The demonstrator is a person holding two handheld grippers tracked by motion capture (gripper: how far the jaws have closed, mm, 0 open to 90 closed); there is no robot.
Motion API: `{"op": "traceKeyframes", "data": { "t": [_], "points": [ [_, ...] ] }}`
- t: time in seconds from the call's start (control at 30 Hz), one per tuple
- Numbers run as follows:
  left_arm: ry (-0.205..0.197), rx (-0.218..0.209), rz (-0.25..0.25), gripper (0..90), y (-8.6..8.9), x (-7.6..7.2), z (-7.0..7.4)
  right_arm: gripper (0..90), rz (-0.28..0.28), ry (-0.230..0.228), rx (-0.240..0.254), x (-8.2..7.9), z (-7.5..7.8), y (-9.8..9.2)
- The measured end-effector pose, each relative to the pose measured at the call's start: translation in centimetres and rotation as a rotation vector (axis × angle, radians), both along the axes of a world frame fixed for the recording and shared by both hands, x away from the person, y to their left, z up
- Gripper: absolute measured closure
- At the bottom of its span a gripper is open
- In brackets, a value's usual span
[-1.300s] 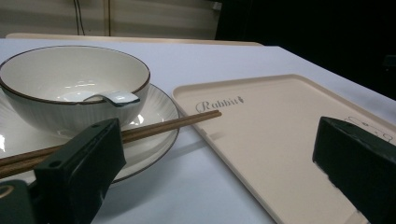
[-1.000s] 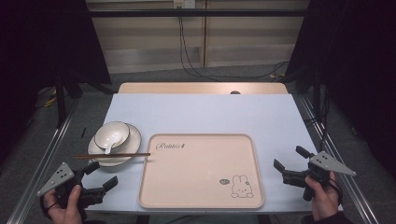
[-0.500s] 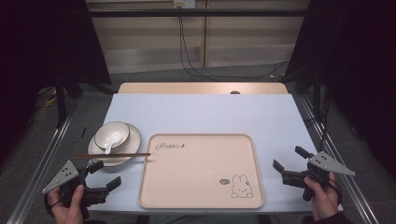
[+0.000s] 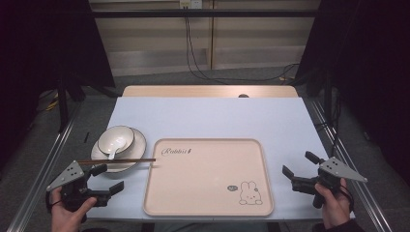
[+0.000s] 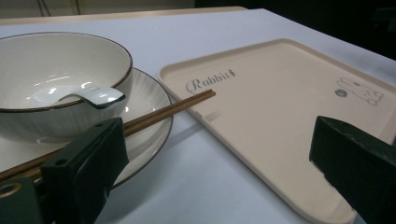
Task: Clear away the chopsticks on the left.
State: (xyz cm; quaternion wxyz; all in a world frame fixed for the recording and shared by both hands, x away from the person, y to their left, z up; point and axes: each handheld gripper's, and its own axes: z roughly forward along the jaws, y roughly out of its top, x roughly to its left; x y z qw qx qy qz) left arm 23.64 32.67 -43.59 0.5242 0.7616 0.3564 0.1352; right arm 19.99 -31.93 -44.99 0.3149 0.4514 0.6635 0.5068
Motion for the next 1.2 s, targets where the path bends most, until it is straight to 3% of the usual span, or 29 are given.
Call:
{"op": "traceKeyframes", "data": {
  "t": [0.07,0.23,0.33,0.53,0.63,0.83,0.9,0.97,1.07,1.1,1.2],
  "points": [
    [0.007,0.027,-0.014,5.8,0.3,0.1,0.3,1.7,0.002,0.002,0.002,0.0,0.0,0.0],
    [-0.001,0.036,-0.027,7.0,0.9,0.3,0.7,1.7,0.000,-0.006,-0.001,0.1,0.0,0.1],
    [0.007,0.073,-0.058,8.1,1.9,1.1,0.9,1.7,0.007,-0.001,0.001,0.1,0.0,0.2],
    [0.031,0.077,-0.090,9.1,2.7,2.3,0.9,1.7,0.009,-0.005,-0.004,0.1,0.0,0.3],
    [0.030,0.109,-0.097,11.4,3.3,3.2,0.8,1.8,0.009,-0.003,-0.003,0.2,0.0,0.3],
    [0.017,0.168,-0.140,23.3,4.2,4.3,0.4,1.7,0.013,-0.009,-0.003,0.2,0.0,0.3],
    [-0.002,0.197,-0.161,32.8,4.7,4.9,0.3,1.7,0.015,-0.013,-0.002,0.2,0.0,0.4],
    [-0.007,0.213,-0.172,36.8,5.1,5.5,0.2,1.7,0.014,-0.012,0.003,0.2,0.0,0.5],
    [-0.002,0.230,-0.179,44.4,5.2,5.9,0.1,1.7,0.015,-0.014,-0.002,0.2,0.0,0.5],
    [-0.009,0.257,-0.196,47.1,5.3,6.3,0.0,1.7,0.019,-0.011,0.000,0.2,0.0,0.4],
    [-0.030,0.280,-0.228,53.3,5.3,6.7,0.0,1.7,0.022,-0.007,0.001,0.2,0.0,0.4]
  ]
}}
